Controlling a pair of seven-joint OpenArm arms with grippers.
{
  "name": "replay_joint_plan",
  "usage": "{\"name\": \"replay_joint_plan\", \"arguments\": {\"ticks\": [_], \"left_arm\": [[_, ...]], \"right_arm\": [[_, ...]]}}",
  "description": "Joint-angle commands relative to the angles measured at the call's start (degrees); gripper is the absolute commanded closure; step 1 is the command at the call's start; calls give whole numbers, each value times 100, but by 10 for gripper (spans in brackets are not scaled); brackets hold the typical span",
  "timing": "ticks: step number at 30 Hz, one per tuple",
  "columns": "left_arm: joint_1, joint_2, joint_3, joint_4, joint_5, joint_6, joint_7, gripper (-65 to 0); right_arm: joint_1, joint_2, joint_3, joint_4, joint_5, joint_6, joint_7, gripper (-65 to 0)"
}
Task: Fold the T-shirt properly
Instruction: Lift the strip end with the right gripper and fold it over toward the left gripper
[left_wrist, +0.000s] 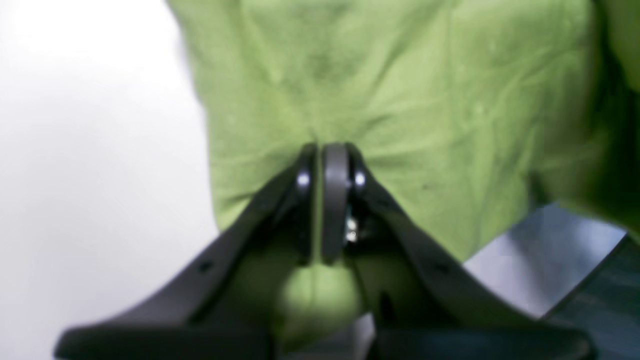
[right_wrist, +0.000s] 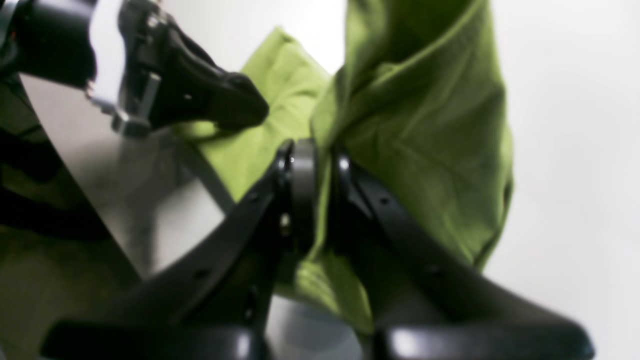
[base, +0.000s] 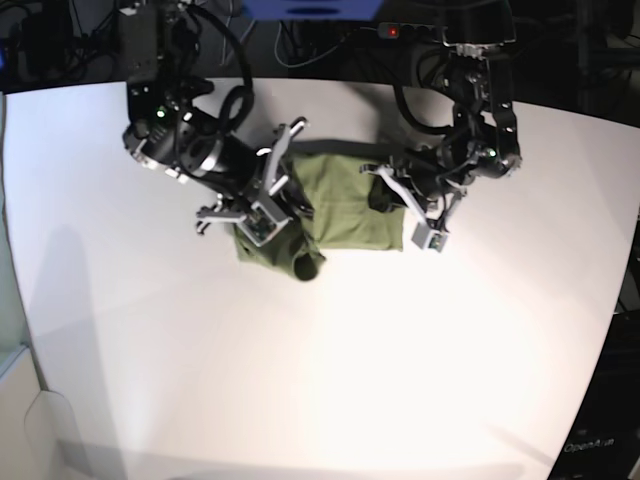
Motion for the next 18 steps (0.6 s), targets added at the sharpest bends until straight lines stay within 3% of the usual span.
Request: {"name": "replay_joint_plan", "arguments": {"ticks": [1, 6, 18], "left_arm": [[-33, 26, 10, 52, 125, 25, 93, -28], [-33, 131, -16, 61, 125, 25, 93, -28], [2, 167, -34, 492, 125, 16, 111, -28]], "right_arm": [[119, -72, -32, 92, 128, -3, 103, -7], [339, -354, -41, 48, 128, -3, -231, -7], [339, -371, -296, -400, 154, -3, -222, -6]]}}
